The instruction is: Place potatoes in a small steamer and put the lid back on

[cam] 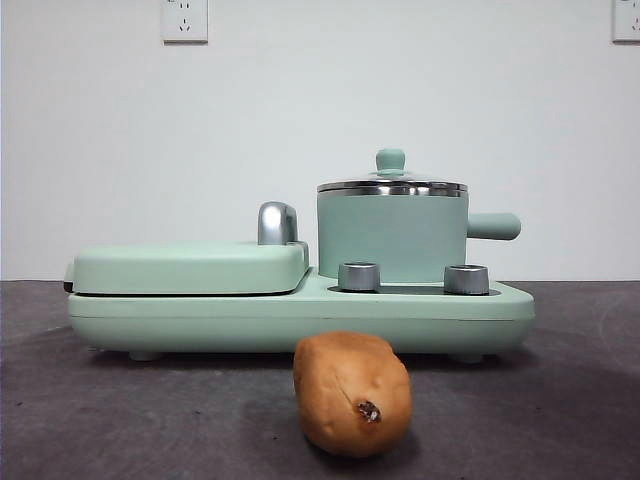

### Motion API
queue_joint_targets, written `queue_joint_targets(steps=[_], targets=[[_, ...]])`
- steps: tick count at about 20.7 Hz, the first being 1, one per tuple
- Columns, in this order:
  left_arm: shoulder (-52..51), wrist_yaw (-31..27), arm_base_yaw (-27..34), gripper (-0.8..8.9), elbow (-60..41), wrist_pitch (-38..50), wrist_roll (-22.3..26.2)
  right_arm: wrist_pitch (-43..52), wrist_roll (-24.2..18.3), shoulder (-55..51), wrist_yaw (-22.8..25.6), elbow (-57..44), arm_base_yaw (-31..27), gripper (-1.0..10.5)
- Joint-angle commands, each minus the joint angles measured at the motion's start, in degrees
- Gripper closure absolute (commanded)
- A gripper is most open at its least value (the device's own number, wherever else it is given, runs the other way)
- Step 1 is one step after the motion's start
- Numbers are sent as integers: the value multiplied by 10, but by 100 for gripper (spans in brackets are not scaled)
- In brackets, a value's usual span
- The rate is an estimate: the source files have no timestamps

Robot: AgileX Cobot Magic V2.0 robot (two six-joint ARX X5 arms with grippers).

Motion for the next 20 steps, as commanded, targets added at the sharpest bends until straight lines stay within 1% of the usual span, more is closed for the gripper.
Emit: queue_joint_targets(steps=[1, 2, 4, 5, 16, 17, 18, 20], targets=[[0, 16, -1, 439, -9, 13, -115, 16, 10, 0, 0, -3, -1, 937], [0, 16, -1, 439, -9, 19, -136, 22, 12, 0, 0, -3, -1, 937], [0, 16, -1, 439, -9, 27, -156, 32, 20, 0, 0, -3, -1, 937], [0, 16, -1, 439, -9, 28, -156, 34, 26, 0, 0, -3, -1, 937], [0, 16, -1, 441, -9, 27, -156, 25, 33, 0, -1, -3, -1, 937], [0, 16, -1, 455, -9, 28, -153, 23, 34, 0, -4, -3, -1, 937], [0, 16, -1, 502, -9, 28, -154, 21, 34, 0, -7, -3, -1, 937], [0, 16, -1, 653, -9, 29, -153, 19, 35, 0, -23, -1, 0, 937]])
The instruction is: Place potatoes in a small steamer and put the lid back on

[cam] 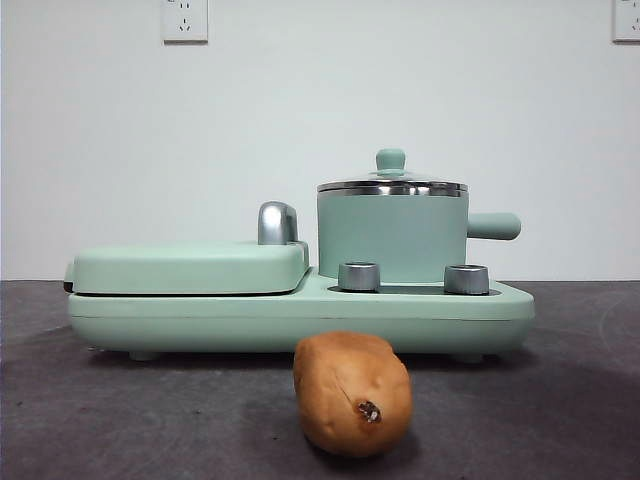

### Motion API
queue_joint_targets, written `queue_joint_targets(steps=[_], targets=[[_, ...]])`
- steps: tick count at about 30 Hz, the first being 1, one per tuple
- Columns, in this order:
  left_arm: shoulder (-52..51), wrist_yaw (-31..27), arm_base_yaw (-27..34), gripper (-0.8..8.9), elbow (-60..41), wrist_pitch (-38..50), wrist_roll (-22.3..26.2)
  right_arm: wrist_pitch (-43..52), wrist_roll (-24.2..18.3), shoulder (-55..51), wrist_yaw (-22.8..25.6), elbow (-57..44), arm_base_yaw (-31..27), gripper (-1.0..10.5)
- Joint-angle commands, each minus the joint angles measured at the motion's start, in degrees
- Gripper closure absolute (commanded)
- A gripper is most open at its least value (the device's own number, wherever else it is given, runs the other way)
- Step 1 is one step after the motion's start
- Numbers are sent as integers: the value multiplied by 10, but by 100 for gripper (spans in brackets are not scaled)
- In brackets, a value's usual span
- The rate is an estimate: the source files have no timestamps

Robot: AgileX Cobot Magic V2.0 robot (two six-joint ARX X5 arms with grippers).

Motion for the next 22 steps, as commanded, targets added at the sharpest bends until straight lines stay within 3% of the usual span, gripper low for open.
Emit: queue_joint_targets(steps=[1, 4, 6, 12, 17, 22], targets=[[0, 6, -1, 691, -8, 7, 0, -1, 10, 0, -16, 1, 0, 937], [0, 33, -2, 714, 2, 7, -3, -18, 33, 1, -17, 16, 0, 937], [2, 51, -3, 810, 15, 6, -11, -45, 52, 5, -17, 40, 0, 937], [46, 56, -13, 803, 84, -7, -46, -93, 116, 50, -39, 135, 0, 937], [128, 66, -24, 803, 180, -56, -40, -143, 119, 120, -82, 240, 0, 937], [240, 130, -33, 803, 298, -105, 6, -215, 108, 207, -153, 355, 0, 937]])
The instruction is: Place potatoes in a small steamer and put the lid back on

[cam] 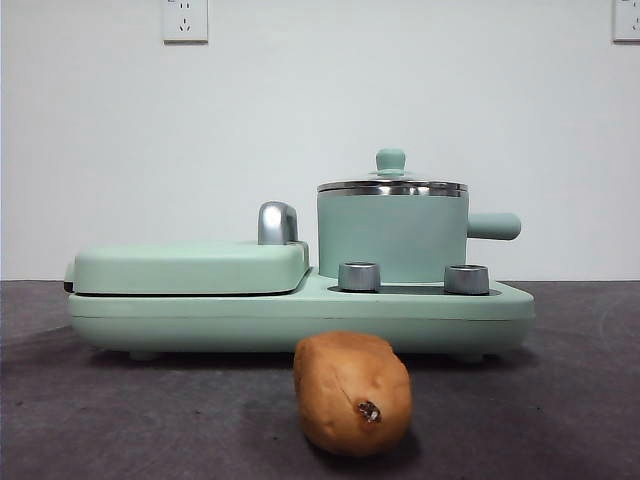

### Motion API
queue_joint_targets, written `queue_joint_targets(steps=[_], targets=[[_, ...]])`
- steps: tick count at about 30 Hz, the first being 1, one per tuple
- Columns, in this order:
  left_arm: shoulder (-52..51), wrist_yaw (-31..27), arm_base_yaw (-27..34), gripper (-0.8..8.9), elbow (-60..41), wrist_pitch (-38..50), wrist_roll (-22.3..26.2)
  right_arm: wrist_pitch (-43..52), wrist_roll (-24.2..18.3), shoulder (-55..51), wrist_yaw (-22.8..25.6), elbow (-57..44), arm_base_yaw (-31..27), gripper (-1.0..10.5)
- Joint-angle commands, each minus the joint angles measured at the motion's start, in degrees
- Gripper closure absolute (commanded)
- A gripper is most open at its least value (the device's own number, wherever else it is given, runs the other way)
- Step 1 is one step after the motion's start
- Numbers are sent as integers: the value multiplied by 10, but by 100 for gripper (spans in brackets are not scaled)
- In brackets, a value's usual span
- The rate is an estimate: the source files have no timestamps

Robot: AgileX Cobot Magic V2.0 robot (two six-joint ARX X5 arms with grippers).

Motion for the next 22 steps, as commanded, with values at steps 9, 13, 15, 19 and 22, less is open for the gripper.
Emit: queue_joint_targets(steps=[9, 13, 15, 19, 22], targets=[[221, 179, -23, 800, 202, -52, 74, -108, -63, 147, -170, 181, 0, 936], [275, 207, -35, 781, 245, -64, 84, -121, -72, 173, -200, 206, 0, 936], [298, 207, -44, 743, 262, -70, 88, -121, -72, 179, -202, 208, 0, 927], [330, 207, -58, 490, 283, -76, 88, -126, -71, 185, -201, 208, 0, 639], [351, 207, -71, 336, 294, -72, 88, -126, -71, 185, -199, 208, 0, 447]])
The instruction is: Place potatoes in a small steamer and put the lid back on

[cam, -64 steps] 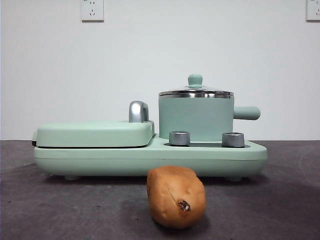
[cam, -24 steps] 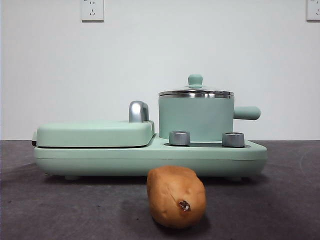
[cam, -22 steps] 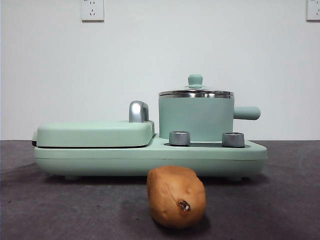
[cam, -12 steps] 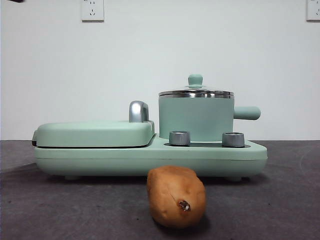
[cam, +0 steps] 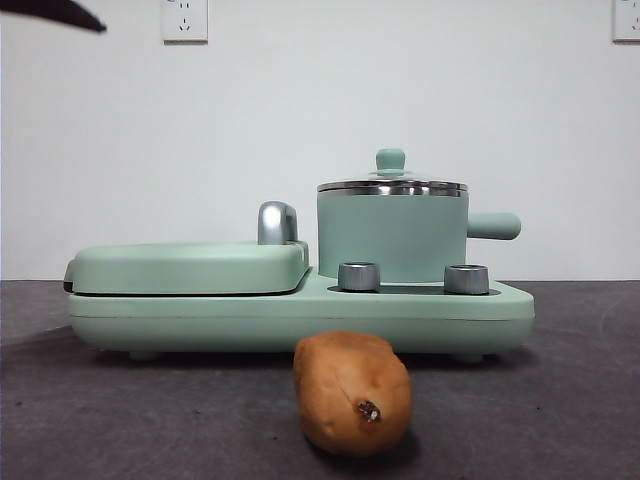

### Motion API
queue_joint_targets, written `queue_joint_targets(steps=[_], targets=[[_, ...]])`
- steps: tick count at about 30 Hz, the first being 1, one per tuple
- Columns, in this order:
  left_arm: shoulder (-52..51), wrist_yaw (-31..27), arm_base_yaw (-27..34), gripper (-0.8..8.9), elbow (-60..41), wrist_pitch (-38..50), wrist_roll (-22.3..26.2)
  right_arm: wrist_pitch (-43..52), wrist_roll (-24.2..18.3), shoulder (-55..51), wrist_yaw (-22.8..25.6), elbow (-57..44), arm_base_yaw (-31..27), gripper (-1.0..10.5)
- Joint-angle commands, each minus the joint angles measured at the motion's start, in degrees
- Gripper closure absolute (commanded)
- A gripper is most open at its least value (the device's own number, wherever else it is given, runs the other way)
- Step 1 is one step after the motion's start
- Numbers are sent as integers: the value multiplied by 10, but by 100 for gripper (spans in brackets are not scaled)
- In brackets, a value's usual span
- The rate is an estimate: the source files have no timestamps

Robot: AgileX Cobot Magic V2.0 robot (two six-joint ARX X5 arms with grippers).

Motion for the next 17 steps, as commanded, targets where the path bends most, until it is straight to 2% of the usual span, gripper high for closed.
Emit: queue_joint_targets(steps=[1, 9, 14, 17], targets=[[25, 3, -14, 318, 24, 8, 7, 2, -6, 2, 0, 9, 0, 440], [143, 2, -80, 314, 129, 3, 12, 2, -6, 2, 0, 9, 0, 440], [263, -26, -133, 314, 268, -73, 55, 2, -5, 2, 0, 9, 0, 440], [335, -69, -162, 314, 355, -124, 85, 2, -3, 2, 0, 9, 0, 440]])
